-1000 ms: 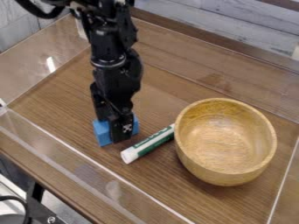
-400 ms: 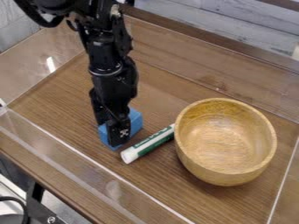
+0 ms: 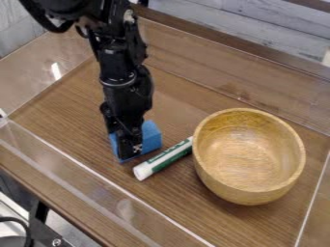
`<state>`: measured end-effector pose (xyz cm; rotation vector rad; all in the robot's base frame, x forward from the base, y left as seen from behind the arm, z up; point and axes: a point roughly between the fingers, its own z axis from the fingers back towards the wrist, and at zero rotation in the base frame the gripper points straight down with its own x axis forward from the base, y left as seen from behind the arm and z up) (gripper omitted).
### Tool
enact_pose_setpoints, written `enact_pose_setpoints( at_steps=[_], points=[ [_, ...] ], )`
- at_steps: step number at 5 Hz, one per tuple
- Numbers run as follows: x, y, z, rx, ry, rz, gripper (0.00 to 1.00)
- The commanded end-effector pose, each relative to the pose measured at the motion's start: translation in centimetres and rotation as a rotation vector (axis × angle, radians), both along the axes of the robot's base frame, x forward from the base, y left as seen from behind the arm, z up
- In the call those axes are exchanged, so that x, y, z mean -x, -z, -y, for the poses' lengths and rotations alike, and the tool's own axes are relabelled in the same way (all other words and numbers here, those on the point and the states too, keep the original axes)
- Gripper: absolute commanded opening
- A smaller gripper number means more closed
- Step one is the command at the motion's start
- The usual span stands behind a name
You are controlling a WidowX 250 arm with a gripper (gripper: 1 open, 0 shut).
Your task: Put the blue block in the brown bowl
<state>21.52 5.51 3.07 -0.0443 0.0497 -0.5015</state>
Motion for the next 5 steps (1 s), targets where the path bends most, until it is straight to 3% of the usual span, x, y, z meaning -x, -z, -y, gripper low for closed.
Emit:
enact_pose_setpoints(
  at_steps=[1,2,4,5],
  points=[
    [-1.5,-2.2,-0.5,-0.027,0.001,0.060,0.00],
    [-2.0,-3.5,-0.7,-0.041,-0.005,0.067,0.00],
    [-3.8,-8.8,-1.0,-0.070,-0.073,0.158,0.00],
    [-3.9,-9.8,0.0,-0.077,-0.088,0.191,0.00]
  ],
)
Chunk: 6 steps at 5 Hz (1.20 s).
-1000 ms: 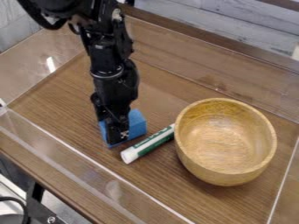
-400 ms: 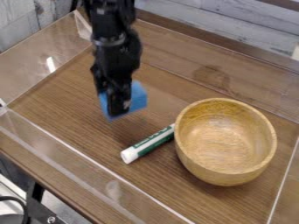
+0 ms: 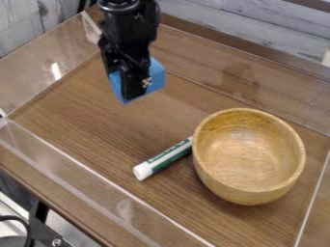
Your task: Put the blue block in the brown bowl
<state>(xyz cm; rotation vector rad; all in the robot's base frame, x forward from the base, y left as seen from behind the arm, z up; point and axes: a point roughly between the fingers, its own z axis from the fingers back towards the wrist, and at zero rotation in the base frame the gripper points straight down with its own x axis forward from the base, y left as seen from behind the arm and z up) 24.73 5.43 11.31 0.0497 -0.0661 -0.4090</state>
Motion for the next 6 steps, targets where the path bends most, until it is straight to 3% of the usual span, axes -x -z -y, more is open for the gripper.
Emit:
enact_pose_setpoints(
  at_steps=[1,2,5,6],
  points=[
    [-0.6,-0.7,0.5,-0.015,0.006,0.060,0.00],
    [-0.4,0.3,0.6,-0.019,0.002,0.055,0.00],
    [-2.4,2.5,-0.5,-0.019,-0.041,0.077,0.00],
    [-2.3,1.9,0.7,-0.015,-0.060,0.086,0.00]
  ],
)
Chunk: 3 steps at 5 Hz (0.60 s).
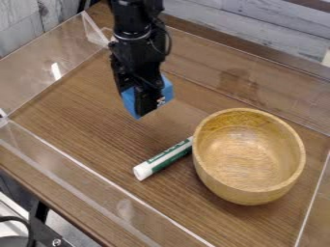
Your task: Put the blue block in the brown bowl
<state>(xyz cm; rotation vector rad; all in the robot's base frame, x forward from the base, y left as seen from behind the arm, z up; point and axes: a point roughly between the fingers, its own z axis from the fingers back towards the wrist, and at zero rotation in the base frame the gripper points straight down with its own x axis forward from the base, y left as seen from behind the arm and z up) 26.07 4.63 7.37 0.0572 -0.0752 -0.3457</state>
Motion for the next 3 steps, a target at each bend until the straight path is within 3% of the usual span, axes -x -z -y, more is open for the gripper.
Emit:
enact_pose_setpoints(
  at_steps=[1,3],
  points=[
    [-0.9,-2.6,1.0,-0.011,-0.013,0.083,0.00],
    [-0.6,-4.1,4.0,-0.003,-0.039,0.109,0.00]
  ],
)
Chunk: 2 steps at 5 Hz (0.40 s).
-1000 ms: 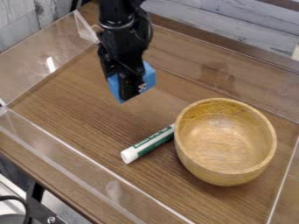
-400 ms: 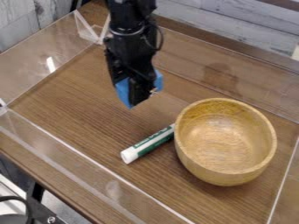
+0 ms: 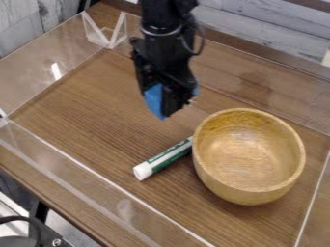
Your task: Put the blue block in the brown bowl
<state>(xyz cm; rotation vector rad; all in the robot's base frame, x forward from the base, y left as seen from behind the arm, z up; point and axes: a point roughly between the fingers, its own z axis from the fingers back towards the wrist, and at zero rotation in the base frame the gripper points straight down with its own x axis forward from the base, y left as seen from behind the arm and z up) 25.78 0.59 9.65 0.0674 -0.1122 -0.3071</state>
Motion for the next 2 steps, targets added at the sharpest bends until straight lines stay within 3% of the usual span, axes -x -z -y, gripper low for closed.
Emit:
enact_pose_setpoints(
  at_steps=[1,2],
  points=[
    [-0.7,-2.3,1.9,0.006,-0.003,0.086,0.00],
    [-0.5,-2.6,3.9,0.015,-0.014,0.103,0.00]
  ],
)
